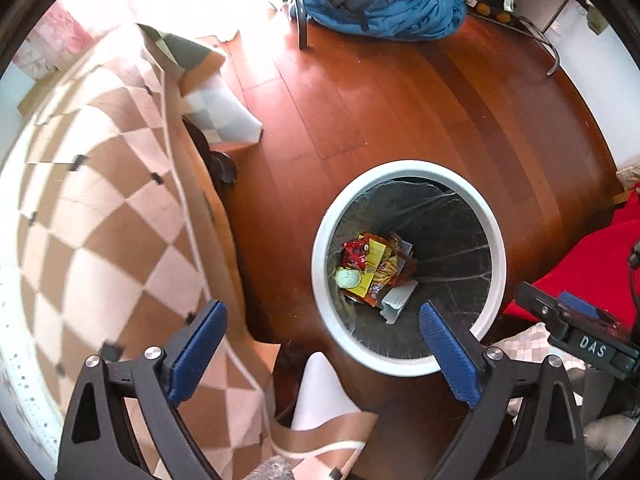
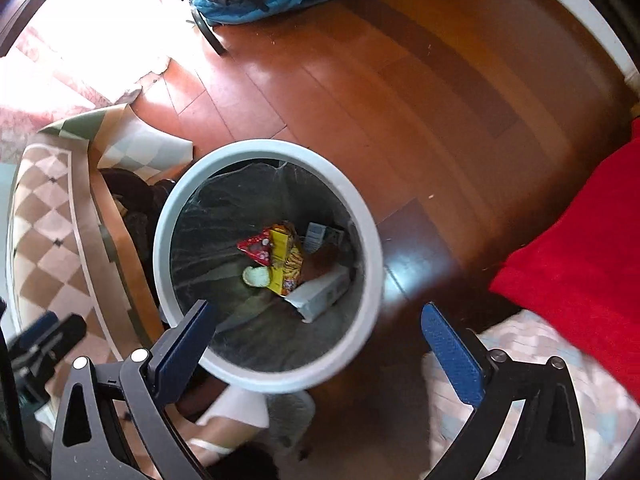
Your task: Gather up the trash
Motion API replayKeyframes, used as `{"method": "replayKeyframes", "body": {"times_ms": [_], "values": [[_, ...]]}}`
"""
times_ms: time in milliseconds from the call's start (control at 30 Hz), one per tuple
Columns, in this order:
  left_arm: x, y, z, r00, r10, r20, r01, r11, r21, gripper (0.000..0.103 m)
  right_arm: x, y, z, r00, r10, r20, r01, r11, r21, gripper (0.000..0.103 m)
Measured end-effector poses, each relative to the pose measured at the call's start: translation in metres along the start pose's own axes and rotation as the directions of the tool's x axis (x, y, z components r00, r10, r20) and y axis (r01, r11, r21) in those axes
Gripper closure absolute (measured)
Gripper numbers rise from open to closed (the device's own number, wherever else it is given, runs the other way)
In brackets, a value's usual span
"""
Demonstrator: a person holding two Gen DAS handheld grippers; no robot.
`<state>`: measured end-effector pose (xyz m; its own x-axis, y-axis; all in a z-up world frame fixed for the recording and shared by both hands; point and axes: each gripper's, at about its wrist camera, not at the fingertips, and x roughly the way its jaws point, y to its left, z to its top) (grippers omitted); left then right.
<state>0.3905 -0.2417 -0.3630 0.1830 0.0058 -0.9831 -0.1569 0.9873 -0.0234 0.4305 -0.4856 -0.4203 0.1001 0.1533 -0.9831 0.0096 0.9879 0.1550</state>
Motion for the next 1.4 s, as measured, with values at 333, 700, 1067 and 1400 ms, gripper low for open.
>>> {"method": "replayKeyframes", "body": {"times_ms": [333, 700, 1067, 1400], "values": [[-0.087, 0.001, -0.035, 0.995, -0.003, 0.101, 0.001, 1.0, 0.023, 0.005, -0.099, 0.014, -0.052, 0.996, 0.026, 0.081, -0.022, 0.998, -0.052, 0.0], [-0.21, 0.015, -0.08, 0.969, -0.121, 0.213, 0.112, 0.992, 0.053, 0.005, -0.233, 0.039, -0.112, 0.974, 0.14, 0.179, -0.119, 0.985, -0.124, 0.0], [-0.3, 0.034, -0.126, 0.932, -0.268, 0.246, 0.251, 0.963, 0.098, 0.005, -0.348, 0.066, -0.175, 0.937, 0.278, 0.211, -0.232, 0.948, -0.216, 0.0], [-0.346, 0.051, -0.148, 0.906, -0.312, 0.285, 0.29, 0.95, 0.117, 0.005, -0.399, 0.08, -0.202, 0.918, 0.337, 0.207, -0.276, 0.92, -0.277, 0.0]]}}
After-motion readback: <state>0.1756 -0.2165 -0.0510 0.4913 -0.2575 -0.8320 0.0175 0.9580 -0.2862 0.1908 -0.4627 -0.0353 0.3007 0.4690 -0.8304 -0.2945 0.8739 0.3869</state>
